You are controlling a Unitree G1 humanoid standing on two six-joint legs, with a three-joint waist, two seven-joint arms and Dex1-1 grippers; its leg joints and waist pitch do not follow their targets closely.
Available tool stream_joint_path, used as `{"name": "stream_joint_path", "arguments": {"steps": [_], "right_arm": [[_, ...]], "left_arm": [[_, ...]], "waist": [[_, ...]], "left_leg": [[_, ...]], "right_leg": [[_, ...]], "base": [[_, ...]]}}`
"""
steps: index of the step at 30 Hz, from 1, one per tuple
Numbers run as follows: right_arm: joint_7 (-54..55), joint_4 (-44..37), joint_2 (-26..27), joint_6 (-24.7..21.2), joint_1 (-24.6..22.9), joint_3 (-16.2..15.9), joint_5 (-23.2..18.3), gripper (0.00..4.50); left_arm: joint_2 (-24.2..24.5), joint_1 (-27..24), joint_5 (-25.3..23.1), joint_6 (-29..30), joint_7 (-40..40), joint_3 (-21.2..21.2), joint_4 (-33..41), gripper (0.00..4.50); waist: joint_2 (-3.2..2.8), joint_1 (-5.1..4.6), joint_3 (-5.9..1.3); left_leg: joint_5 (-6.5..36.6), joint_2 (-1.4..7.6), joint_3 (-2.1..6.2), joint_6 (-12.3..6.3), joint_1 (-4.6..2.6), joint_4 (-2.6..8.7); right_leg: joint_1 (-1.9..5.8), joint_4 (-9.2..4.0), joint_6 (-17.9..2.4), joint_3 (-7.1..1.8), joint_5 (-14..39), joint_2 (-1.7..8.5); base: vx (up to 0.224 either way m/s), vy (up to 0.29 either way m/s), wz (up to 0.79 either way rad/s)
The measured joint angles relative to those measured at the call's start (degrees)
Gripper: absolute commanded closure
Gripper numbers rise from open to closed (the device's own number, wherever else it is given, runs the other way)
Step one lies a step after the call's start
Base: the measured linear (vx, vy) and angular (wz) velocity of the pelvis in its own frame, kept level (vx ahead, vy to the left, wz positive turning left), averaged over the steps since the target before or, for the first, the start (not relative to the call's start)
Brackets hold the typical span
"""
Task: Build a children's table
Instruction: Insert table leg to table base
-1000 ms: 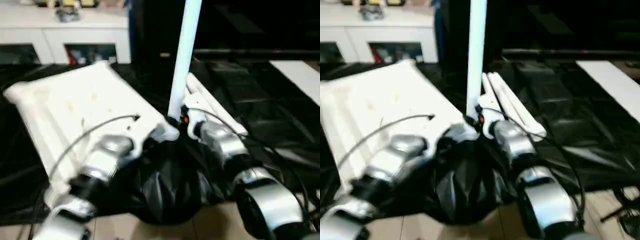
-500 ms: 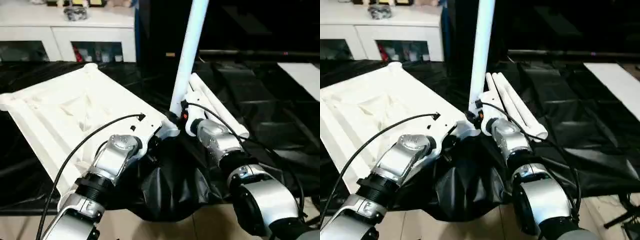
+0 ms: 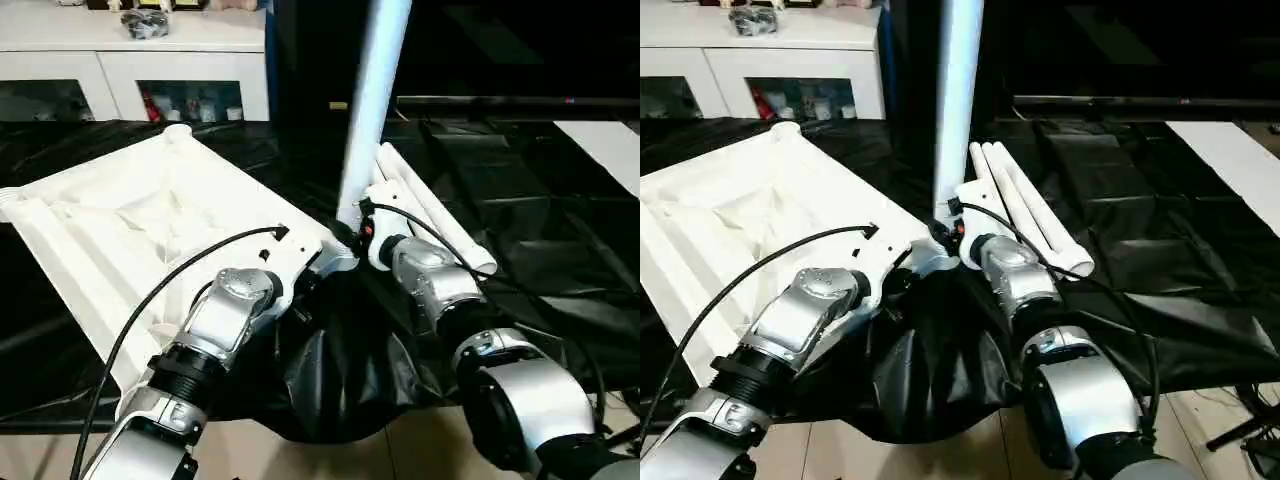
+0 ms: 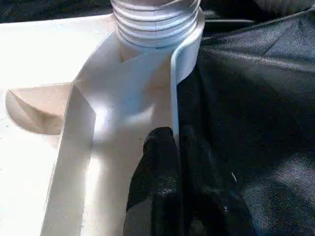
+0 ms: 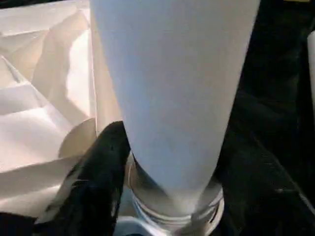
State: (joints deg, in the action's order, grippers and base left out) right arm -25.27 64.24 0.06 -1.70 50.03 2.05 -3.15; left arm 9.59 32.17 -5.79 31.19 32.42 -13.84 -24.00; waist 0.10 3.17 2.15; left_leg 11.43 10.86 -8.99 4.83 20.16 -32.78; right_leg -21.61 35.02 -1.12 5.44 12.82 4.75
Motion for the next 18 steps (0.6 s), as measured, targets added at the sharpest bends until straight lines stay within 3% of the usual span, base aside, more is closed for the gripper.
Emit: {"name": "stream_joint_path", "arguments": {"steps": [13,18], "right_arm": [[-7.93,-3.23,-0.47,1.19,-0.75,1.09,-1.5,0.43],[-14.13,-8.41,-2.98,1.04,-4.15,-1.8,-1.35,0.15]], "left_arm": [[3.63,-0.14,0.62,-4.89,4.51,0.31,0.76,4.5],[7.41,-1.54,0.86,-9.77,9.57,-0.88,1.99,4.5]], "waist": [[-0.79,0.03,0.5],[-0.83,0.29,0.54]], "left_leg": [[-0.62,0.48,-0.66,-0.18,0.35,0.3],[-0.83,0.63,-0.7,-0.51,0.89,0.22]], "right_leg": [[-0.53,-0.12,-0.23,-0.03,-0.5,-0.2],[-1.06,-0.03,-0.23,-0.01,-0.5,-0.3]], "base": [[0.0,0.0,0.0],[0.0,0.0,0.0]]}}
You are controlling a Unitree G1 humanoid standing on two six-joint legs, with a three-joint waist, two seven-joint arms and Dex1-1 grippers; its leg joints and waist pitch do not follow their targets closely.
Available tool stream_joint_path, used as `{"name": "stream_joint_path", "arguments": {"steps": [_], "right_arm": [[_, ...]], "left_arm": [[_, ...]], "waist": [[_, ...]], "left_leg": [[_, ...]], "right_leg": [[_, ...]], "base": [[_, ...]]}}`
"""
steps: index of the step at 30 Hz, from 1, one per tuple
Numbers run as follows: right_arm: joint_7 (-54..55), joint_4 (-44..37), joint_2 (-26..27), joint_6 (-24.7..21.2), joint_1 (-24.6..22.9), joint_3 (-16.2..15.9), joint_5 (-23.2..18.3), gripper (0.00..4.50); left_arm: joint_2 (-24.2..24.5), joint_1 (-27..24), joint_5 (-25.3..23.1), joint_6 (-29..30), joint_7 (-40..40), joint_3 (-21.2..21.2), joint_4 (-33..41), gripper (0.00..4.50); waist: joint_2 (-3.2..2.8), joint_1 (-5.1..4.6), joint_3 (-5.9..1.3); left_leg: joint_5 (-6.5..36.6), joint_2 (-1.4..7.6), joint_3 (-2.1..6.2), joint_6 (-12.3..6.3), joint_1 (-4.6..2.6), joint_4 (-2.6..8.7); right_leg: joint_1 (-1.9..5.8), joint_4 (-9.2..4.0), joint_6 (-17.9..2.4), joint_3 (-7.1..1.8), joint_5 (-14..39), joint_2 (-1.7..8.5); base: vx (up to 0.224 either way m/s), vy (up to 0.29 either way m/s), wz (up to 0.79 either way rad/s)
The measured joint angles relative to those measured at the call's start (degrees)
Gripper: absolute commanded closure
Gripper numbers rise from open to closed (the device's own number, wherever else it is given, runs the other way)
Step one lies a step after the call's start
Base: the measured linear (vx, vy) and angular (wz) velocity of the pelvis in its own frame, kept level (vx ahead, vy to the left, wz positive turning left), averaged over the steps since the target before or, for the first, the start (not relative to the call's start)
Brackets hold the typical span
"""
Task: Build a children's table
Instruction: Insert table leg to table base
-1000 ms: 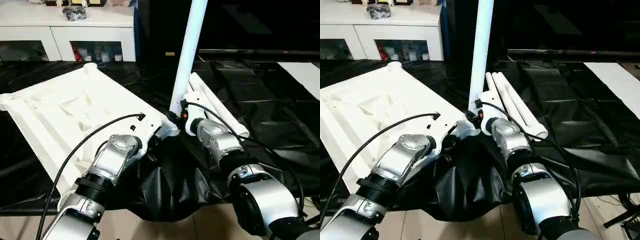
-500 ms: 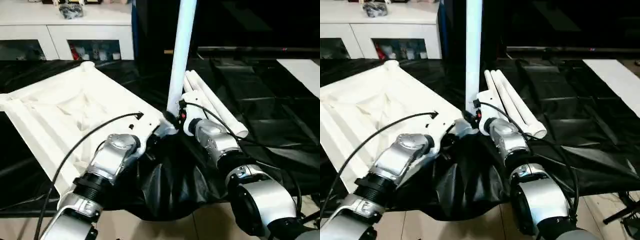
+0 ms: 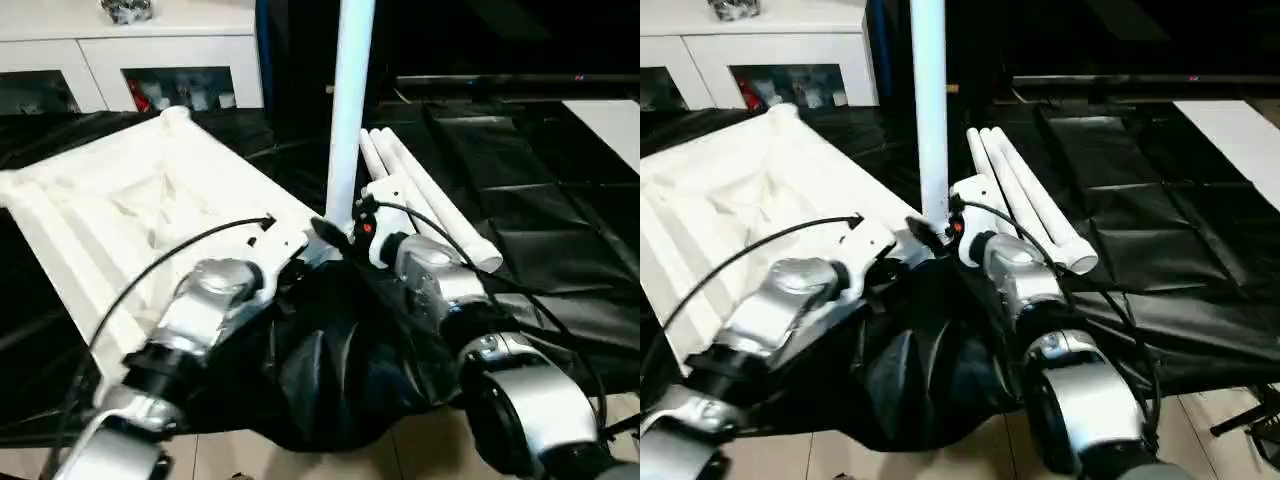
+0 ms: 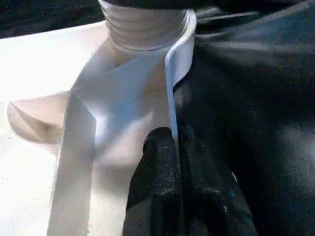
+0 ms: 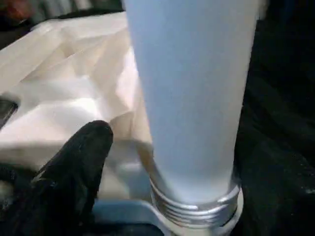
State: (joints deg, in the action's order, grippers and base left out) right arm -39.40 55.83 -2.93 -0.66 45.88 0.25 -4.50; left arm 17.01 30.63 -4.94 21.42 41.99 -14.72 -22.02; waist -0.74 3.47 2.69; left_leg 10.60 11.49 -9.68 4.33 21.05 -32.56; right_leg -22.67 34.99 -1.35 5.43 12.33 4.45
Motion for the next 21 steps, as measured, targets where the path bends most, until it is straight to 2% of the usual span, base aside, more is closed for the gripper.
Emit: {"name": "stream_joint_path", "arguments": {"steps": [7,12,15,21], "right_arm": [[-8.56,-9.08,-4.96,-2.83,-5.25,-2.59,0.49,0.15],[-14.76,-16.48,-8.82,-4.94,-8.75,-5.18,0.16,0.15],[-16.82,-19.42,-9.49,-5.14,-10.02,-5.52,-0.09,0.15],[-21.38,-24.05,-12.31,-6.92,-12.72,-8.16,-0.27,0.15]], "left_arm": [[2.98,-0.95,1.29,-4.21,6.74,-0.87,0.56,4.5],[5.4,-2.35,3.14,-7.75,14.44,-2.08,2.01,4.5],[5.99,-2.4,3.45,-8.56,16.73,-2.66,2.15,4.5],[6.84,-2.4,3.58,-10.77,18.69,-3.16,1.35,4.5]], "waist": [[-0.08,0.54,0.05],[-0.17,1.65,0.11],[-0.18,1.71,0.12],[-0.17,1.59,0.13]], "left_leg": [[-0.05,0.06,-0.06,-0.1,0.26,-0.2],[-0.04,0.15,-0.13,-0.1,0.28,-0.36],[-0.04,0.2,-0.16,-0.09,0.29,-0.51],[-0.03,0.26,-0.16,-0.09,0.32,-0.8]], "right_leg": [[-0.24,0.14,-0.01,0.0,-0.01,0.0],[-0.27,0.28,-0.01,0.0,-0.01,-0.01],[-0.26,0.37,-0.01,0.0,-0.02,-0.02],[-0.27,0.62,0.0,-0.01,-0.04,-0.02]], "base": [[0.0,0.0,0.0],[0.0,0.0,0.0],[0.0,0.0,0.0],[0.0,0.0,0.0]]}}
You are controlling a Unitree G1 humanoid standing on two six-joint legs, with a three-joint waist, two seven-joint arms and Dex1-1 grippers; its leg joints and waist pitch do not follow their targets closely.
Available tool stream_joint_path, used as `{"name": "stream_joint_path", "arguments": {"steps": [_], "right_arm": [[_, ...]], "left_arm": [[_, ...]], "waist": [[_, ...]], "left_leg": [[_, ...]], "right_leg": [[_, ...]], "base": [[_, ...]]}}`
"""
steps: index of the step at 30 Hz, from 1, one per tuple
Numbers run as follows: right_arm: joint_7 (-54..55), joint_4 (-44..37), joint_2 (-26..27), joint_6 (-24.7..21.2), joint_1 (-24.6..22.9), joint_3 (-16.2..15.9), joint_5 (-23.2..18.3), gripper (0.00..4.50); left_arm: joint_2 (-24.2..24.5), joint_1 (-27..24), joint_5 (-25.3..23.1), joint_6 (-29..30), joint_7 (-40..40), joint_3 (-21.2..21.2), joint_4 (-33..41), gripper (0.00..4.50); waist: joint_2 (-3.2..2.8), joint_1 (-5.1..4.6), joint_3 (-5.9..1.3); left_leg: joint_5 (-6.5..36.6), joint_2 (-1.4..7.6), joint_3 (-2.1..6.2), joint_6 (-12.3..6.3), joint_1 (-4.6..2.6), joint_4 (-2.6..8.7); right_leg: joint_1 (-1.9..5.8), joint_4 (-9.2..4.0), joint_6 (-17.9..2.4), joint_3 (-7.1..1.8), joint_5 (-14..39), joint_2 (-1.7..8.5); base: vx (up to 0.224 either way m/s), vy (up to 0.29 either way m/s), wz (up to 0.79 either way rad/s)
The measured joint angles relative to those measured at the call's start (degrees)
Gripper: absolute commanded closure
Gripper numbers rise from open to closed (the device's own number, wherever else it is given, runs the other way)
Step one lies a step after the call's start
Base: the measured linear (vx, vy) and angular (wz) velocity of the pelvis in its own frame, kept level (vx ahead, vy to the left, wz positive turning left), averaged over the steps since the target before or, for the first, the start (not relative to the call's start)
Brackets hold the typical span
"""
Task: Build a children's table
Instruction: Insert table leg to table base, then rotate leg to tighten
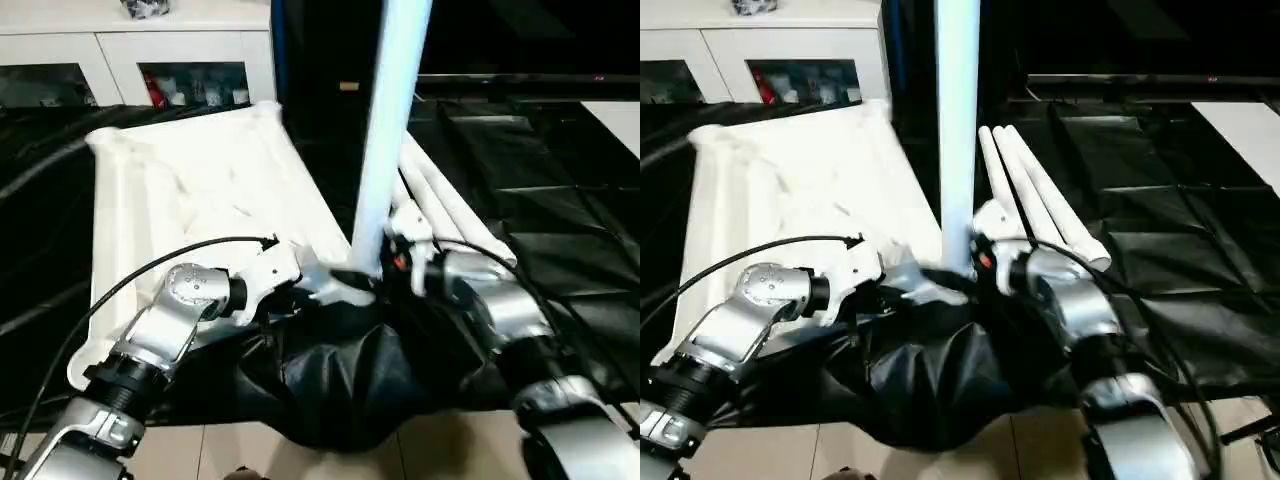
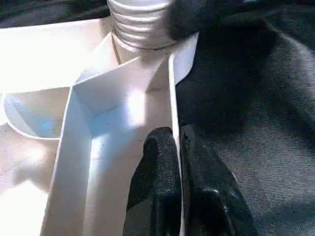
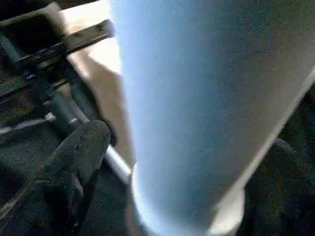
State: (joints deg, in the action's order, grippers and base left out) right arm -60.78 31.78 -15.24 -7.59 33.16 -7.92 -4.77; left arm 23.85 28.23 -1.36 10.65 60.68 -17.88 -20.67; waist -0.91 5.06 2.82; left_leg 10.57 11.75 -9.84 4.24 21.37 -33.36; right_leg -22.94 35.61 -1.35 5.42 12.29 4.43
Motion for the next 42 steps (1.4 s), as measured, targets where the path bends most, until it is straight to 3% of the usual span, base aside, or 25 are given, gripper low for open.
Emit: {"name": "stream_joint_path", "arguments": {"steps": [21,34,38,42], "right_arm": [[-1.56,-1.41,-2.33,-0.69,-0.04,-1.9,0.53,1.78],[-1.37,-1.15,-1.97,-0.99,-0.04,-1.91,0.26,1.94],[7.95,3.23,2.66,-0.87,0.49,1.48,0.09,1.94],[24.15,11.53,8.89,0.32,5.1,6.24,0.16,1.97]], "left_arm": [[0.69,0.01,-0.03,-1.74,2.34,-0.04,-1.33,4.5],[0.77,0.01,-0.05,-2.12,2.34,0.05,-1.81,4.5],[-3.08,2.18,-1.23,0.27,-4.01,0.82,-5.2,4.5],[-8.97,5.1,-2.67,4.61,-15.08,3.01,-9.85,4.5]], "waist": [[0.04,0.12,0.03],[0.04,0.08,0.03],[-0.02,-0.06,-0.01],[-0.11,-0.75,-0.07]], "left_leg": [[0.0,0.08,0.04,0.01,0.01,-0.53],[-0.01,0.09,0.04,0.01,-0.01,-0.58],[-0.03,0.08,-0.01,0.06,-0.18,-0.63],[-0.2,0.07,-0.08,0.35,-0.35,-0.63]], "right_leg": [[0.02,0.51,-0.01,-0.03,0.0,0.0],[0.02,0.58,-0.02,-0.03,-0.01,0.0],[0.12,0.64,-0.12,-0.13,-0.17,0.0],[0.18,0.64,-0.14,-0.26,-0.51,0.0]], "base": [[0.0,0.0,0.0],[0.0,0.0,0.0],[0.0,0.0,0.0],[0.0,0.0,0.0]]}}
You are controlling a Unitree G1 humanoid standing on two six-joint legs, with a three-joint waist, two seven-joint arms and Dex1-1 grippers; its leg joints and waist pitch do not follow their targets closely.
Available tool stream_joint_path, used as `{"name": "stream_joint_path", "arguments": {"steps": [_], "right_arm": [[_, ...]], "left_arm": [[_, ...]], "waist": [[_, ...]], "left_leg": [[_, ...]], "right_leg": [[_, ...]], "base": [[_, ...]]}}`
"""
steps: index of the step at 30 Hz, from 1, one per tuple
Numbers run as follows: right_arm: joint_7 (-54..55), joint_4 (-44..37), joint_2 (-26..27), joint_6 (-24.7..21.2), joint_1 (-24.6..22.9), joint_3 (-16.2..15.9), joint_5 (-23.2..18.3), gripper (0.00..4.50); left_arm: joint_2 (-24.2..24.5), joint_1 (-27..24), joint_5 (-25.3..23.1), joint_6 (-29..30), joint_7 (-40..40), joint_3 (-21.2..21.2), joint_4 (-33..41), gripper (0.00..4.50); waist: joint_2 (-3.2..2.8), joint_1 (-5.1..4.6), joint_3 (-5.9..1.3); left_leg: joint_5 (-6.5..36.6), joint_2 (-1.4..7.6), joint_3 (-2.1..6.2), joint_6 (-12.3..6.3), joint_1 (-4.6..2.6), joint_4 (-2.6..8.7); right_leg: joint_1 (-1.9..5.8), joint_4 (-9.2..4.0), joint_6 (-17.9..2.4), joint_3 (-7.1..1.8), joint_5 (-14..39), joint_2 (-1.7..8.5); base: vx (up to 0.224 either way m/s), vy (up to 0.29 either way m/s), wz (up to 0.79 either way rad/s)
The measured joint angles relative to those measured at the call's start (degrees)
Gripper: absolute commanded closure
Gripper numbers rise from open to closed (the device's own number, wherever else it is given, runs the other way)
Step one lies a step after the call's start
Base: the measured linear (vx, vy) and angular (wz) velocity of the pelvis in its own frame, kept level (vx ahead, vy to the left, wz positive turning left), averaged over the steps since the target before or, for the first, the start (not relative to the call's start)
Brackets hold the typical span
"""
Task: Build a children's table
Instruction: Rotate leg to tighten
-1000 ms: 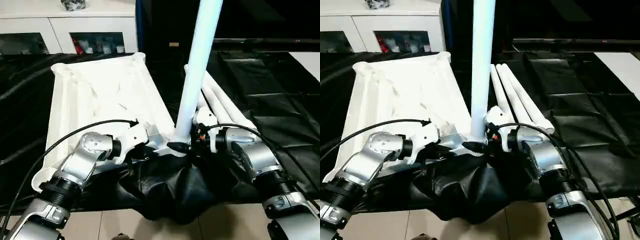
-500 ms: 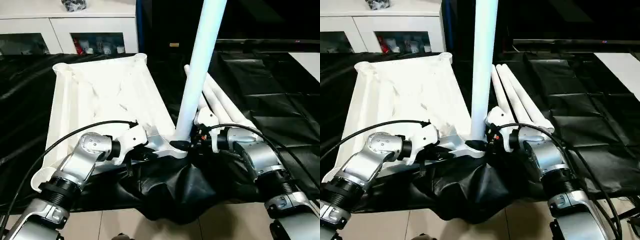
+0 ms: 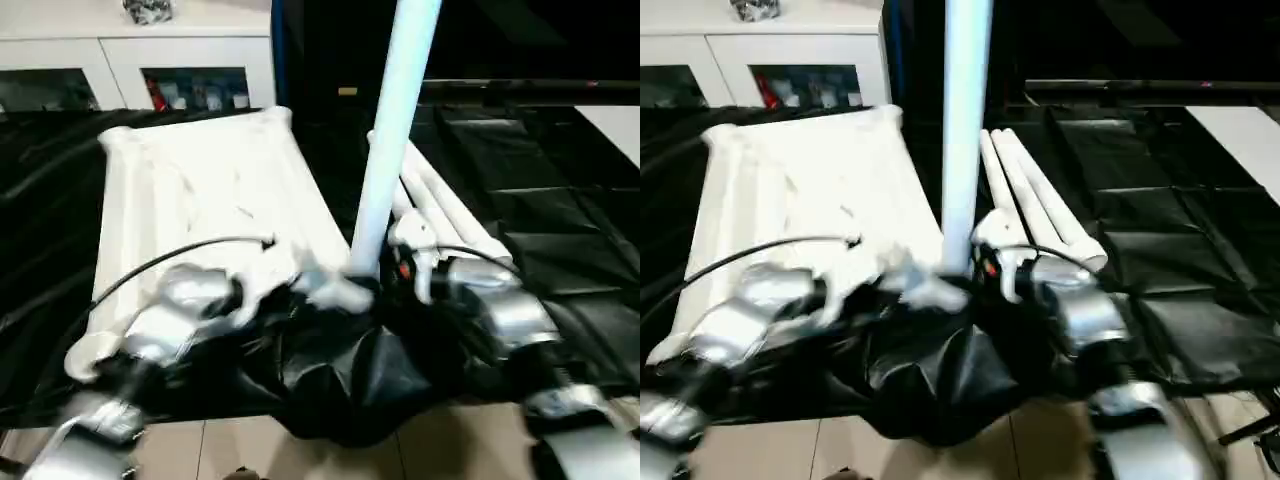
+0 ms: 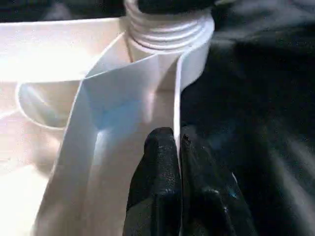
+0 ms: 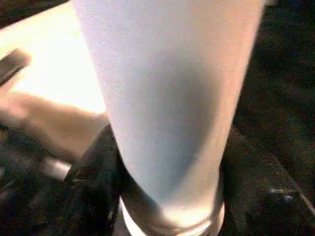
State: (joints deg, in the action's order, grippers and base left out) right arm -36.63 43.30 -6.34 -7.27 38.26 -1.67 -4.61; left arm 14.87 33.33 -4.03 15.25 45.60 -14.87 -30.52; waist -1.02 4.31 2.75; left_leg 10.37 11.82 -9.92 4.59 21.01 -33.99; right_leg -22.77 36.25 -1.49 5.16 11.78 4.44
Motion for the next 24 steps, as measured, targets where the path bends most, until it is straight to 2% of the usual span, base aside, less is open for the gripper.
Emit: {"name": "stream_joint_path", "arguments": {"steps": [1,3,6,10,11,14,16,21,24], "right_arm": [[2.98,1.55,1.17,0.3,1.17,0.74,-0.07,1.97],[11.2,6.64,4.32,1.28,4.35,2.85,-0.24,2.28],[17.06,9.78,5.58,2.04,6.73,3.4,0.23,2.29],[20.28,12.78,6.84,2.99,8.57,4.16,0.74,2.29],[20.37,13.52,6.93,3.07,8.91,4.52,0.76,1.74],[19.89,14.44,8.04,3.55,9.28,5.81,-0.09,1.71],[19.3,15.36,8.16,3.95,9.49,5.84,-0.46,1.32],[17.12,16.14,8.21,5.83,9.66,5.33,0.15,1.25],[14.63,15.93,7.12,6.46,9.43,4.17,0.83,1.25]], "left_arm": [[-0.99,0.54,-0.17,0.75,-2.26,0.43,-0.77,4.5],[-3.98,1.24,-0.45,2.38,-8.19,1.83,-2.1,4.5],[-7.08,1.55,-0.88,3.83,-13.38,2.63,-2.31,4.5],[-8.01,1.77,-1.8,4.21,-15.49,2.72,-2.52,4.5],[-8.18,1.8,-2.01,4.22,-15.81,2.73,-2.59,4.5],[-8.11,1.86,-2.25,4.23,-16.5,3.07,-2.82,4.5],[-7.85,1.86,-2.36,4.23,-16.88,3.34,-2.84,4.5],[-6.34,0.99,-2.36,3.01,-14.92,3.02,-1.83,4.5],[-4.71,0.28,-2.36,2.01,-12.4,2.53,-0.75,4.5]], "waist": [[-0.04,-0.4,-0.02],[-0.11,-1.08,-0.08],[-0.07,-1.0,-0.12],[0.04,-1.0,-0.18],[0.1,-1.0,-0.2],[0.13,-1.35,-0.22],[0.13,-1.64,-0.22],[0.13,-2.12,-0.22],[0.12,-2.05,-0.21]], "left_leg": [[-0.02,0.0,0.0,0.03,0.0,0.0],[-0.04,-0.01,0.0,0.05,-0.03,0.0],[-0.04,-0.01,0.0,0.05,-0.02,0.01],[-0.04,-0.02,0.01,0.04,0.01,0.02],[-0.04,-0.02,0.0,0.04,0.01,0.02],[-0.04,-0.02,0.0,0.04,0.03,0.02],[-0.04,-0.01,0.0,0.04,0.04,0.02],[-0.04,0.01,0.0,0.04,0.06,0.06],[-0.05,0.02,0.04,0.03,0.09,0.09]], "right_leg": [[0.01,-0.01,0.0,-0.01,-0.04,0.0],[0.03,-0.01,0.01,-0.02,-0.1,0.0],[0.05,-0.08,0.02,-0.01,-0.1,0.0],[0.04,-0.09,0.03,-0.01,-0.1,0.0],[0.04,-0.11,0.03,-0.01,-0.11,0.0],[0.05,-0.11,0.04,-0.01,-0.11,0.0],[0.03,-0.11,0.05,-0.01,-0.12,-0.01],[-0.04,-0.11,0.05,-0.01,-0.12,-0.03],[-0.1,-0.11,0.05,0.03,-0.12,-0.05]], "base": [[0.0,0.0,0.0],[0.0,0.0,0.0],[0.0,0.0,0.0],[0.0,0.0,0.0],[0.0,0.0,0.0],[0.0,0.0,0.0],[0.0,0.0,0.0],[0.0,0.0,0.0],[0.0,0.0,0.0]]}}
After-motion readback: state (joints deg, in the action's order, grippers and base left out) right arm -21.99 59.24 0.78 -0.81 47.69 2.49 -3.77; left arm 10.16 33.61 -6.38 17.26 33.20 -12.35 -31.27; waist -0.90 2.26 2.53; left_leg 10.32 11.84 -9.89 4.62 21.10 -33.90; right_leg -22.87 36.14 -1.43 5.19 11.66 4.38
